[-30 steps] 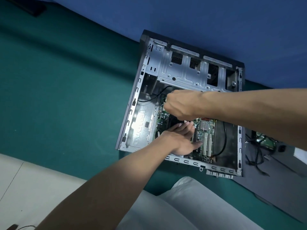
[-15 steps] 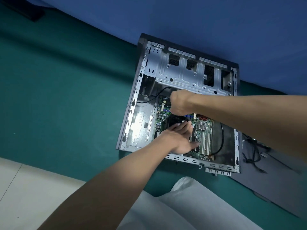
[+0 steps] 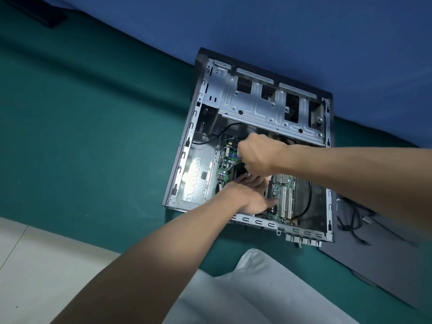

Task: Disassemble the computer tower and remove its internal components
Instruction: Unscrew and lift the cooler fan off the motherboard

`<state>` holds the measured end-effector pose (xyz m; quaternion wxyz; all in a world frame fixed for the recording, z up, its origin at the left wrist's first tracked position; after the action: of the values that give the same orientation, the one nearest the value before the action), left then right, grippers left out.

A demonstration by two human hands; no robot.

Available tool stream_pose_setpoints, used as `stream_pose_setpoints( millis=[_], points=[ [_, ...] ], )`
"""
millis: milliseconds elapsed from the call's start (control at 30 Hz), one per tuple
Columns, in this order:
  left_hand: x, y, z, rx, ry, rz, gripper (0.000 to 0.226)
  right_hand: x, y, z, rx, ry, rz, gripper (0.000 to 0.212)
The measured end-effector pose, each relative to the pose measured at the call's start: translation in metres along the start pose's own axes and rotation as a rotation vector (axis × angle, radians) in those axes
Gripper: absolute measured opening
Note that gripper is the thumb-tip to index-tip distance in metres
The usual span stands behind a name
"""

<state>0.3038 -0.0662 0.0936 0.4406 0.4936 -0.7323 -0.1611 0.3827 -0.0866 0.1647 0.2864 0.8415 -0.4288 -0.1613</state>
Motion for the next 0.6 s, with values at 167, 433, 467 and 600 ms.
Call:
stream_pose_setpoints(
  millis=[167, 433, 467, 600],
  points=[
    [0.001, -0.003, 0.001, 0.062, -0.031, 0.052, 0.074, 0.005, -0.013, -0.003, -0.1, -0.702, 0.481, 0.022],
    [-0.001, -0.007, 0.002, 0.062, -0.077, 0.06, 0.076, 0.003, -0.019, -0.005, -0.249, -0.37, 0.365, 0.017],
    [-0.001, -0.007, 0.002, 0.06, -0.064, 0.061, 0.076, 0.002, -0.02, -0.006, -0.204, -0.18, 0.241, 0.018],
    [-0.002, -0.006, 0.002, 0.052, -0.042, 0.059, 0.075, 0.0, -0.01, -0.015, -0.105, 0.471, -0.216, 0.031]
  ],
)
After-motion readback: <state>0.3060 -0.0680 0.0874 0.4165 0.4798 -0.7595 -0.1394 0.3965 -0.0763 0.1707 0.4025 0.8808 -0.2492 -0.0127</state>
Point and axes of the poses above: each hand's wrist, its own y-axis away from the middle knuckle, its own z-axis out of the palm, x = y × z, the point moved 1 cm from there along -y, towards the middle knuckle, and after that the axes turned 1 degree about -y, right-handed, at the moved point
